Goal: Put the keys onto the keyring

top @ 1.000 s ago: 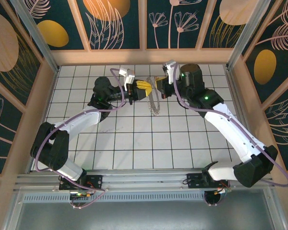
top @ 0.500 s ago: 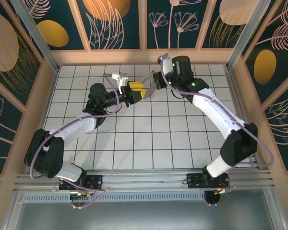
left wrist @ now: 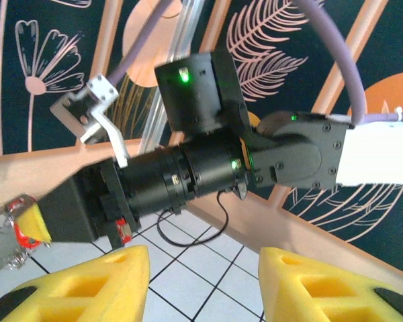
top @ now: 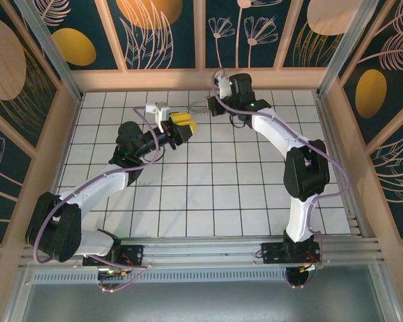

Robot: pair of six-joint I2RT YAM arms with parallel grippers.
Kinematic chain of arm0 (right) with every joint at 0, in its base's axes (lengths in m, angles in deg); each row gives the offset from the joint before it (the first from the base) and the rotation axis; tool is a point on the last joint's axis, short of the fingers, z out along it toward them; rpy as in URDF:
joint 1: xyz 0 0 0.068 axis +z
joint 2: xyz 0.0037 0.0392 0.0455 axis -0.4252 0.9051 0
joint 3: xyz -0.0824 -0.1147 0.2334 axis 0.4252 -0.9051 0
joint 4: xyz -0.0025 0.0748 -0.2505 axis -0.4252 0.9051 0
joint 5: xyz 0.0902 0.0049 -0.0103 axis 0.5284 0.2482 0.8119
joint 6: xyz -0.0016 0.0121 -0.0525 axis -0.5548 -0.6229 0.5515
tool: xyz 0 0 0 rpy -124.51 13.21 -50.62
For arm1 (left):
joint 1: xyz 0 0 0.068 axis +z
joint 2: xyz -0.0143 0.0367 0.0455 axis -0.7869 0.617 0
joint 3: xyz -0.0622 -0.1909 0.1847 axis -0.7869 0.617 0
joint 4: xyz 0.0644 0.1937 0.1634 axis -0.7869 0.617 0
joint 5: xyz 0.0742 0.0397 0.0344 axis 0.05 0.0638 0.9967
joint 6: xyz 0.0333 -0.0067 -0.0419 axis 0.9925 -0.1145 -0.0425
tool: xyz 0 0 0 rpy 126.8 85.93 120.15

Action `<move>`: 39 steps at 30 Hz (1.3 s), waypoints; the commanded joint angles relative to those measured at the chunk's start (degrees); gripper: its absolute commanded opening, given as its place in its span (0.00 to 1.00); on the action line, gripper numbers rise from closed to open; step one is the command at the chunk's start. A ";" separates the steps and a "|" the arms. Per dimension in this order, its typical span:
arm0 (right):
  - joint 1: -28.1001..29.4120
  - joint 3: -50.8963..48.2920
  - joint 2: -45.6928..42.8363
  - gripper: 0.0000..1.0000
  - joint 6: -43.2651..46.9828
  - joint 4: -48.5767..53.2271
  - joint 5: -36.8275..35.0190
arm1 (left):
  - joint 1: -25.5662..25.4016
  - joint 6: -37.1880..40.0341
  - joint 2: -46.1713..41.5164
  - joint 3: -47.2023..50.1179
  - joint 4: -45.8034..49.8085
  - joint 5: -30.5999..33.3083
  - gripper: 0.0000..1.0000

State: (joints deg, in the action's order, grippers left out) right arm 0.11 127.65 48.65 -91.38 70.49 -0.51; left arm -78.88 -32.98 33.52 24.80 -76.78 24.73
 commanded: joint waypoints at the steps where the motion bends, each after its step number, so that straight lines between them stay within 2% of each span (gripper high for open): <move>1: 0.31 -8.11 -2.37 0.00 -5.94 -7.34 1.79 | 0.42 -1.10 -1.68 1.03 0.56 3.10 0.47; 5: 1.49 -19.99 -5.46 0.00 -11.54 -13.29 1.58 | 0.43 -2.55 -2.41 2.19 0.33 4.54 0.49; 11: 5.24 -30.32 -6.83 0.00 -16.90 -17.79 0.40 | 0.39 -5.46 -3.37 4.15 -0.57 5.10 0.50; 25: 11.42 -35.80 -5.16 0.01 -20.98 -19.90 0.95 | 0.41 -8.50 -4.14 6.22 -0.98 5.68 0.53; 30: 13.88 -38.03 -9.68 0.41 -21.74 -19.51 4.43 | 0.39 -8.69 -4.41 6.32 -0.30 5.72 0.58; 32: 14.01 -40.40 -14.09 0.56 -22.24 -20.05 5.44 | 0.41 -8.53 -4.84 6.31 0.31 5.62 0.66; 35: 13.18 -41.82 -20.00 0.64 -22.45 -18.87 4.97 | 0.38 -8.49 -5.74 6.48 0.76 6.46 0.85; 36: 12.74 -41.86 -21.57 0.66 -22.36 -18.28 4.84 | 0.39 -8.55 -6.07 6.57 0.98 6.91 0.88; 37: 12.25 -41.91 -23.28 0.69 -22.14 -17.56 4.35 | 0.44 -8.43 -6.34 6.56 1.30 7.39 0.98; 39: 11.14 -41.77 -26.32 0.77 -21.88 -15.89 3.24 | 0.44 -8.21 -7.11 6.58 2.41 8.89 0.99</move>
State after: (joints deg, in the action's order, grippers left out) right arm 12.62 86.12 26.09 -113.25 53.02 3.34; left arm -78.88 -41.55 28.30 30.64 -75.16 31.57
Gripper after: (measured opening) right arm 0.765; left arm 0.981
